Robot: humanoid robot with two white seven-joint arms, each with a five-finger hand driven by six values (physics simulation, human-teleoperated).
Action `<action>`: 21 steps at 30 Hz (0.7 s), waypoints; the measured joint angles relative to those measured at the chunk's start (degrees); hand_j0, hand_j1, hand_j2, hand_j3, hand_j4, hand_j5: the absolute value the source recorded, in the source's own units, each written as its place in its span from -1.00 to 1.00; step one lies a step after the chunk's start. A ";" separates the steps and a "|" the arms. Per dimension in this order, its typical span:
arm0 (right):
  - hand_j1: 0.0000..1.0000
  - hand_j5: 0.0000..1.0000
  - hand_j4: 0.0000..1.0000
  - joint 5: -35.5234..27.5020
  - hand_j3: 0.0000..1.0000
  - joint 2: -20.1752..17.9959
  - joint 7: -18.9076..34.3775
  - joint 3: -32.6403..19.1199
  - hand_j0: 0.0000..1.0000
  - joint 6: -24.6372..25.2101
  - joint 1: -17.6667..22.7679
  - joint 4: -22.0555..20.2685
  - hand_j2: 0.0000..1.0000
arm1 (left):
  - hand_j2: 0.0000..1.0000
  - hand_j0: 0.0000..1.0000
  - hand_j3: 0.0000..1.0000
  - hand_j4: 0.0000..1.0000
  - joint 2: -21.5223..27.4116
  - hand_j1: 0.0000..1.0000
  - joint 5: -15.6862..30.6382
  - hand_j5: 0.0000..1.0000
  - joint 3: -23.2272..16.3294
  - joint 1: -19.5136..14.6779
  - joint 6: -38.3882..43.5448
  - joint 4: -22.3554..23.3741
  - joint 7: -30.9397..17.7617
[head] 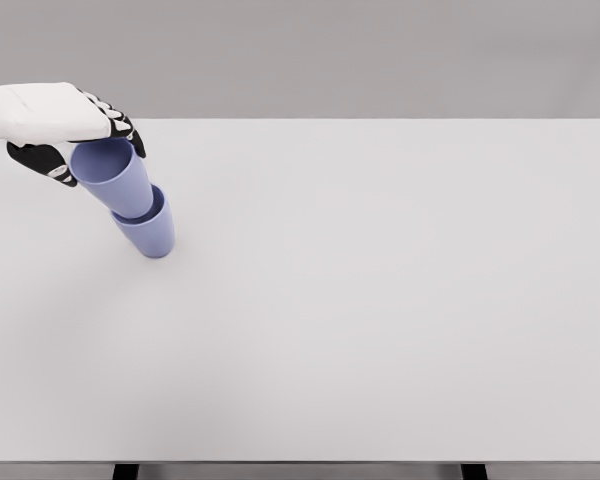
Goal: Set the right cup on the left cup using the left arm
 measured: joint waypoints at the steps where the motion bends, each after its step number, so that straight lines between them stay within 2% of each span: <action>1: 1.00 1.00 1.00 0.00 1.00 0.00 0.00 0.00 1.00 0.01 0.00 0.00 1.00 | 0.39 0.39 0.39 0.39 -0.03 0.39 -0.02 0.39 -0.01 0.09 0.00 0.03 0.00; 21: 1.00 1.00 1.00 0.00 1.00 0.00 -0.01 -0.01 1.00 0.00 0.00 0.00 1.00 | 0.39 0.39 0.39 0.39 -0.78 0.39 -0.22 0.39 0.01 0.79 0.09 0.37 0.00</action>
